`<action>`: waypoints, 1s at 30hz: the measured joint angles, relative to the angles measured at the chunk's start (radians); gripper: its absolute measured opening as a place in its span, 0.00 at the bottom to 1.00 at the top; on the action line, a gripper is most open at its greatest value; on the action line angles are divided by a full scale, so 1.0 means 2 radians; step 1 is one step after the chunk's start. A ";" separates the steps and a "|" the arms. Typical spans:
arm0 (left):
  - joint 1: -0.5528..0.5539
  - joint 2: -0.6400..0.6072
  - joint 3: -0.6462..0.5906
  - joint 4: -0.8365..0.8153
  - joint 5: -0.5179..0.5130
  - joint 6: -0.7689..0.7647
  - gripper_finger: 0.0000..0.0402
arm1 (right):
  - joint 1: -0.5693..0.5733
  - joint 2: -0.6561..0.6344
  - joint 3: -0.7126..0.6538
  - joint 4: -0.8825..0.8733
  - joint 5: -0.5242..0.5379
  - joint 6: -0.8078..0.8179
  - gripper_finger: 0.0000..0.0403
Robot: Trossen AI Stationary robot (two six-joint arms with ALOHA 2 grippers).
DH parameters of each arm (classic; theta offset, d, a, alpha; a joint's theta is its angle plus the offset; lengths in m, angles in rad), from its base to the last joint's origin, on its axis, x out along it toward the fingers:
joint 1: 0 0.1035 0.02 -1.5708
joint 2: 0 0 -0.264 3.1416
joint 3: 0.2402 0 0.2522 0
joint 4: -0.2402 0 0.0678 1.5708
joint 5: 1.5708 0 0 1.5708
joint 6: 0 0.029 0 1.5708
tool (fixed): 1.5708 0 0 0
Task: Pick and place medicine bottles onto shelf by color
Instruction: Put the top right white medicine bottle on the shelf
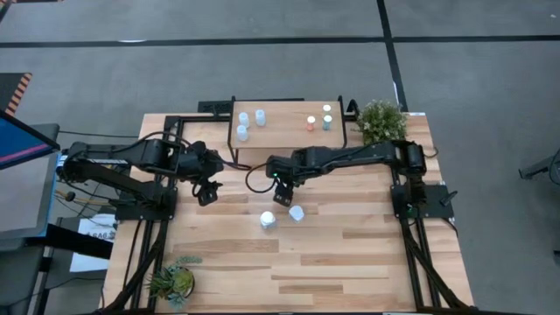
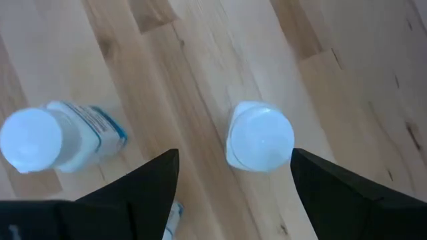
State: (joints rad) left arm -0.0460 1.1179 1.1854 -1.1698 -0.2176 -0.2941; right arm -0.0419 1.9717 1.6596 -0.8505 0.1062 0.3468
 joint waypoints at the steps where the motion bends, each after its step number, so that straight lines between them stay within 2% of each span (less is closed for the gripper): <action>1: 0.000 -0.002 0.000 -0.001 -0.001 0.006 0.60 | 0.000 0.000 0.000 0.002 0.000 0.000 0.77; 6: -0.016 -0.040 0.000 0.001 -0.034 0.027 0.60 | -0.002 0.000 0.000 0.009 0.002 0.001 0.77; 13: -0.052 -0.107 0.000 0.013 -0.062 -0.022 0.60 | -0.005 0.022 -0.001 0.006 0.006 -0.008 0.77; 21: -0.083 -0.111 0.000 0.013 -0.095 -0.033 0.60 | -0.016 0.033 0.000 0.017 0.016 -0.002 0.77; 30: -0.084 -0.099 0.000 0.013 -0.109 -0.033 0.60 | -0.013 0.028 0.000 0.020 0.014 -0.002 0.77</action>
State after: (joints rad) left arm -0.2150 0.9209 1.1854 -1.1446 -0.4347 -0.3605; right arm -0.0679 2.0285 1.6596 -0.8114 0.1349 0.3428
